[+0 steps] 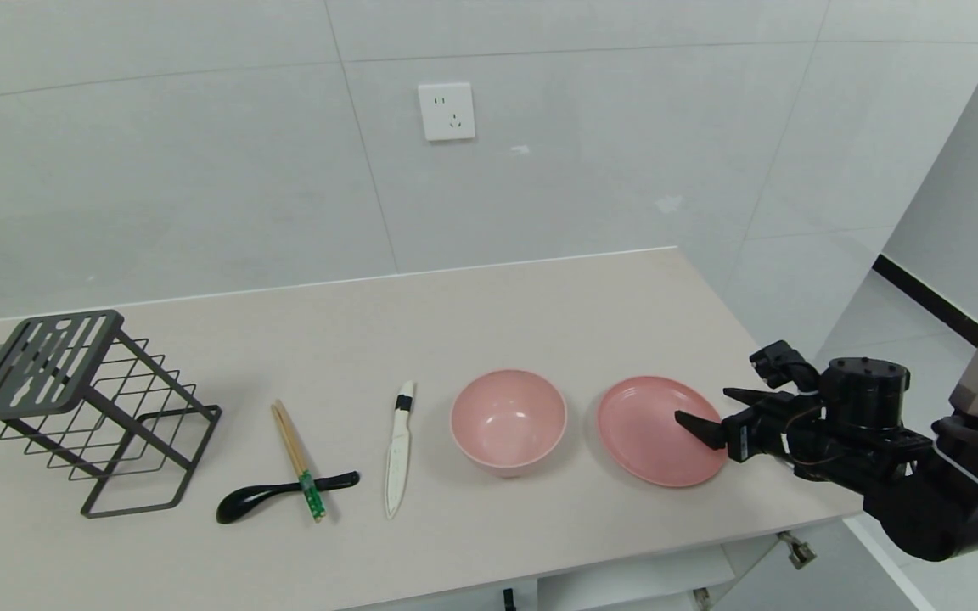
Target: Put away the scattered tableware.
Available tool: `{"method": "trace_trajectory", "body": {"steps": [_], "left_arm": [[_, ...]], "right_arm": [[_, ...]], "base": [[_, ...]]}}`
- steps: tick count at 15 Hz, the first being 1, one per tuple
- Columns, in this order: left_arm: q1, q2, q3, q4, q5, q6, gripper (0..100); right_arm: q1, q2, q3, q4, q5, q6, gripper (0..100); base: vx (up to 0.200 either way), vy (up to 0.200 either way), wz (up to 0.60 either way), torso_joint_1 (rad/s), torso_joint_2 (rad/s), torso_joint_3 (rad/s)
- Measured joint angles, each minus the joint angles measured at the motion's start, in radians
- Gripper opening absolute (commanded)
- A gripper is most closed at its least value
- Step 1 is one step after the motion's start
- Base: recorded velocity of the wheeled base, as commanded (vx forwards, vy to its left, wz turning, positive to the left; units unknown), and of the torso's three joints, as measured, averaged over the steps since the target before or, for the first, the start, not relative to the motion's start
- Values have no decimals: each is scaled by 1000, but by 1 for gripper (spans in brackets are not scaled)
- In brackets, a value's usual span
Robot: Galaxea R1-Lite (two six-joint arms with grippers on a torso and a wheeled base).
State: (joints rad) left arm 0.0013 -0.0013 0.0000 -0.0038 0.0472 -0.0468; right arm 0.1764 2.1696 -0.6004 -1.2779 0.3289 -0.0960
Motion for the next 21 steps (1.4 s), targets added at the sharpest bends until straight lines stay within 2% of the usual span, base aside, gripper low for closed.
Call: {"method": "trace_trajectory", "body": {"steps": [5, 14, 21], "left_arm": [[0, 0, 0, 0, 0, 0, 100], [0, 0, 0, 0, 0, 0, 100], [0, 0, 0, 0, 0, 0, 100]], "right_arm": [[63, 40, 13, 1, -66, 45, 100], [34, -13, 8, -3, -70, 47, 100], [-33, 11, 15, -3, -72, 46, 100]], "base": [[0, 0, 0, 0, 0, 0], [0, 0, 0, 0, 0, 0], [0, 0, 0, 0, 0, 0]]}}
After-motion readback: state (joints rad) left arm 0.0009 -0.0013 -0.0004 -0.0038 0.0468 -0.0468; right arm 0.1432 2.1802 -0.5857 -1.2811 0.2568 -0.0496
